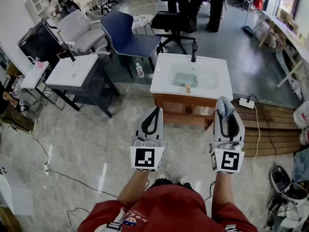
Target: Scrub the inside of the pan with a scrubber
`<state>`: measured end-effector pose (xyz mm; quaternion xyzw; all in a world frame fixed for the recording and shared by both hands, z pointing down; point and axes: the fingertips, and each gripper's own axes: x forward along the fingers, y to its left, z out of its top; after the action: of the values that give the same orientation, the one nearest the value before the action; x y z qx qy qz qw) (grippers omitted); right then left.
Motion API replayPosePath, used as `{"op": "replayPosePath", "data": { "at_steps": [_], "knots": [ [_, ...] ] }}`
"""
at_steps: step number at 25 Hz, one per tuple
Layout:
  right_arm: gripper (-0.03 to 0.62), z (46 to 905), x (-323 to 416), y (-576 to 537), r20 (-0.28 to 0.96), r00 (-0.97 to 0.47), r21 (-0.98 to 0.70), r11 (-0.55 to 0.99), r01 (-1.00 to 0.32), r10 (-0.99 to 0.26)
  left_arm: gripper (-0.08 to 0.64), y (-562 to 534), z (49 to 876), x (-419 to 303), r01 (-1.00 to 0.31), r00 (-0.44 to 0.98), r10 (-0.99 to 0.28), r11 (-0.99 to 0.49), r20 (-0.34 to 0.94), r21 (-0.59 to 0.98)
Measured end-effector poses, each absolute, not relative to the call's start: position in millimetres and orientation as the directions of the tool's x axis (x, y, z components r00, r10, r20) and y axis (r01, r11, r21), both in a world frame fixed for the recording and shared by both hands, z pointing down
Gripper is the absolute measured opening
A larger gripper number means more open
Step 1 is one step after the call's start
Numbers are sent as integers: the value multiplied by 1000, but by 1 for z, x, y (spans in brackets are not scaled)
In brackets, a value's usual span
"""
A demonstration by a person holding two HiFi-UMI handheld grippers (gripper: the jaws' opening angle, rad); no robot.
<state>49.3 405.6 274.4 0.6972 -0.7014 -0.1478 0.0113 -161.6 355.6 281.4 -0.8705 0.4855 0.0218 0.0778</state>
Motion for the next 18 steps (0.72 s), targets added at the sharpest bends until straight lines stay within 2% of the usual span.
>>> {"op": "replayPosePath", "data": {
  "at_steps": [8, 18],
  "knots": [
    [172, 275, 35, 394, -189, -24, 220, -18, -975, -982, 12, 344, 278, -175, -849, 528, -841, -518, -118, -109],
    [173, 276, 3, 374, -201, -35, 200, -6, -980, -979, 14, 324, 278, -205, -854, 521, -831, -507, -197, -120]
  ]
}}
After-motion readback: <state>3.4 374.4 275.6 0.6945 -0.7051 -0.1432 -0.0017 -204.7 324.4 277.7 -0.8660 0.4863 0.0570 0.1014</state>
